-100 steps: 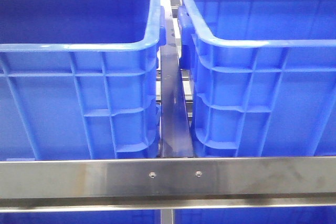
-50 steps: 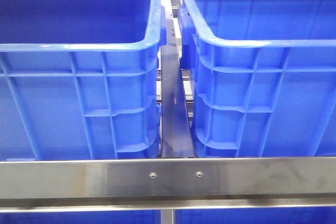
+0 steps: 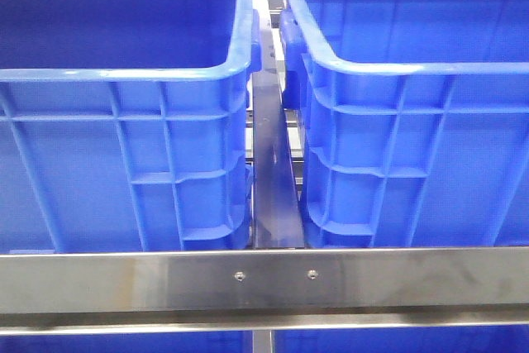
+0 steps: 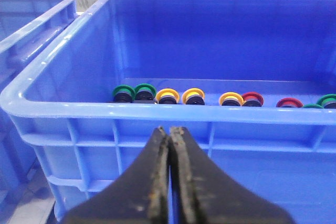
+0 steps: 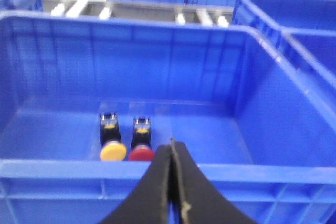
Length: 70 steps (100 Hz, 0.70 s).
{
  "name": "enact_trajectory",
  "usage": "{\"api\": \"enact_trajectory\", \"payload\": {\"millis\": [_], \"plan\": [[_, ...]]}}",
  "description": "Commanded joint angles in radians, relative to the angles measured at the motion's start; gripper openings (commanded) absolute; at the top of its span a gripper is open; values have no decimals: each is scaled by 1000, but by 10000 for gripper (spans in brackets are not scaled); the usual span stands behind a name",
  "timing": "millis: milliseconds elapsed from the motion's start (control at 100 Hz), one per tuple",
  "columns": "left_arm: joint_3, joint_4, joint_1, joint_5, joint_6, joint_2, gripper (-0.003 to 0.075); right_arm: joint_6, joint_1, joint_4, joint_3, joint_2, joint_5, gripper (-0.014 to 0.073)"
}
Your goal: Pick red and yellow buttons and place in box
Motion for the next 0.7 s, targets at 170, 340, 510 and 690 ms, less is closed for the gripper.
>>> {"api": "enact_trajectory", "payload": {"millis": [170,340,510,690], "plan": [[54,0,-5,-74,-10,-29,-20,99,3,-91,108,-114,-112,-70],[54,0,-5,-75,-10,-29,-20,98,7,-91,108,-183,-46,-70],[54,0,-5,-75,-10,-29,-20,98,7,-91,108,-190,-36,-70],[54,0,-5,-75,-10,-29,-20,98,7,-91,108,-190,-44,-70]]}}
